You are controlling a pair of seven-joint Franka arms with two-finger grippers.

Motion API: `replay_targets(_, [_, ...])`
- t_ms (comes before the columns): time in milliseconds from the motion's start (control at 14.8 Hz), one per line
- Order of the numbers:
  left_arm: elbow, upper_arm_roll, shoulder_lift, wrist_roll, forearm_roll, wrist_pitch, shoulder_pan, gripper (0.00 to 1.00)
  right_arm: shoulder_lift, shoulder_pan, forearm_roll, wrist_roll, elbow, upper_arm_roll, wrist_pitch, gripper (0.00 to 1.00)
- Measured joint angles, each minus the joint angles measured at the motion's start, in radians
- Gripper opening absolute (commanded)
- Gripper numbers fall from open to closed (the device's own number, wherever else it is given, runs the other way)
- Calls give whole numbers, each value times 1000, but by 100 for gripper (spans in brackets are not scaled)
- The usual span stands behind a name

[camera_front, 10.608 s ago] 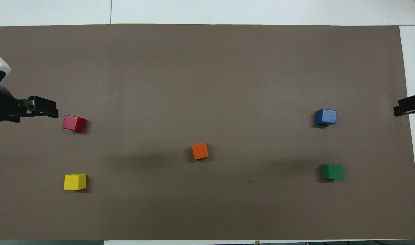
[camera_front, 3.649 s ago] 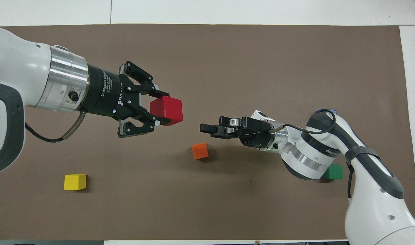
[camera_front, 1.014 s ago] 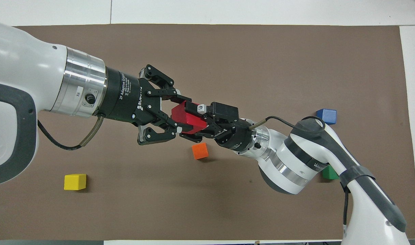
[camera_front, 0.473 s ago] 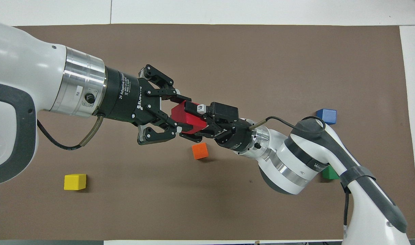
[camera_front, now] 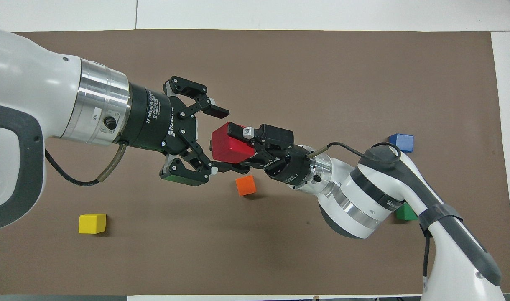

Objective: Transfer red block to right arm and stack on blue block
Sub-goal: 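Open the left gripper and pull it back from the red cube, then carry the red cube with the right gripper toward the blue cube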

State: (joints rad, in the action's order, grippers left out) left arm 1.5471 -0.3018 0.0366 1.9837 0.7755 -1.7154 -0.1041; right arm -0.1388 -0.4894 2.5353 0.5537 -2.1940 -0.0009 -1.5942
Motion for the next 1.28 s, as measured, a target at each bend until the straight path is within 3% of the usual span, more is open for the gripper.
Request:
replay_targets(405, [0, 2, -5, 0, -1, 0, 0, 100, 1, 38, -49, -7, 5, -2, -32, 0])
replay_targets(608, [-2, 20, -44, -4, -2, 36, 9, 100, 6, 59, -87, -21, 8, -3, -39, 0])
replay_targets(878, [-2, 42, -100, -18, -6, 96, 44, 100, 63, 153, -345, -147, 24, -5, -134, 0])
replay_targets(1284, [3, 43, -101, -45, -56, 98, 54, 100, 170, 331, -821, -355, 50, -10, -159, 0])
